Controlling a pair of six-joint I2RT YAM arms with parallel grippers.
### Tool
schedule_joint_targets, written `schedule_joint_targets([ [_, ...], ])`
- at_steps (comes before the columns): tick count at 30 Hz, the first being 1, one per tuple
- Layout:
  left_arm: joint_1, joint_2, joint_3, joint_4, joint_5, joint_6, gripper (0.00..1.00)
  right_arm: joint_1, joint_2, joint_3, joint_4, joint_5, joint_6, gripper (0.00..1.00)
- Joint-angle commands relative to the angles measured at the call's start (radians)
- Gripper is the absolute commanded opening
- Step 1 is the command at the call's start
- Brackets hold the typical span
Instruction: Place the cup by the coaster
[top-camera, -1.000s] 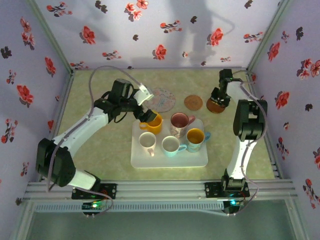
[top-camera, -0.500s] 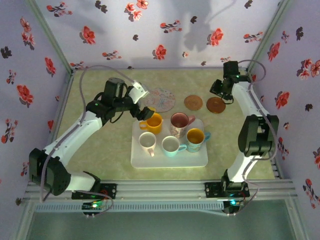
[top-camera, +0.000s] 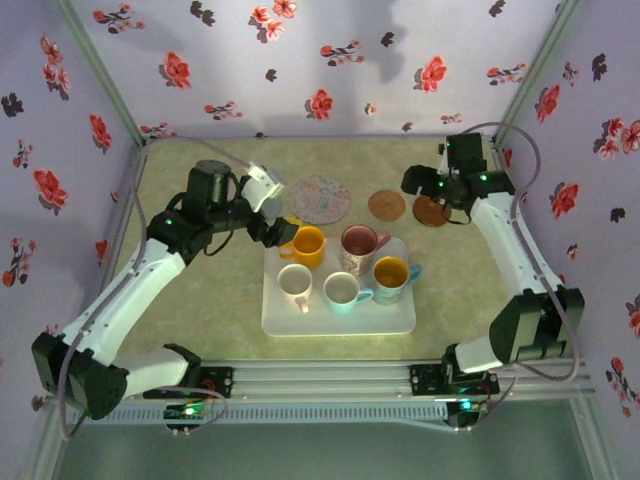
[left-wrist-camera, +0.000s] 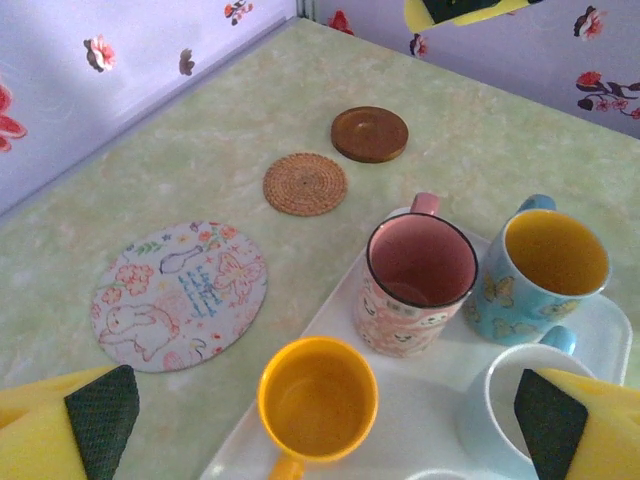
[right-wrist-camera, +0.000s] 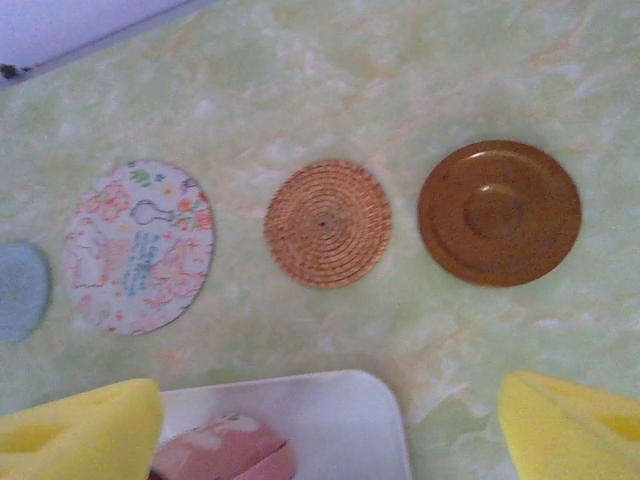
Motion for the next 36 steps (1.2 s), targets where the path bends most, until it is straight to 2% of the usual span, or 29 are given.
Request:
schedule_joint_targets([
  [1, 0.000, -0.057, -0.013, -0.066, -0.022, -0.081, 1.00, 0.024, -0.083, -0.043, 0.017, -0.056, -0.051, 1.00],
  [8, -0.006, -0.139, -0.089, -0.101, -0.065, -0.226, 1.00, 0.061, -0.231, -0.142, 0.024, -0.156, -0.064, 1.00],
  [18, -0.024, -0.228, -0.228, -0.062, -0.130, -0.485, 1.00, 0.173, -0.341, -0.236, -0.009, -0.254, -0.074, 1.00],
  [21, -0.035, -0.258, -0.266, -0.071, -0.115, -0.524, 1.00, 0.213, -0.359, -0.254, -0.021, -0.261, -0.077, 1.00],
  [25, -0.057, -0.265, -0.268, -0.162, -0.109, -0.543, 1.00, 0.265, -0.378, -0.289, -0.020, -0.263, -0.068, 1.00],
  [31, -0.130, -0.267, -0.276, -0.257, -0.110, -0.605, 1.00, 0.343, -0.383, -0.333, 0.000, -0.257, -0.056, 1.00],
  [36, -0.211, -0.261, -0.312, -0.293, -0.153, -0.658, 1.00, 0.414, -0.405, -0.372, 0.011, -0.247, -0.079, 1.00],
])
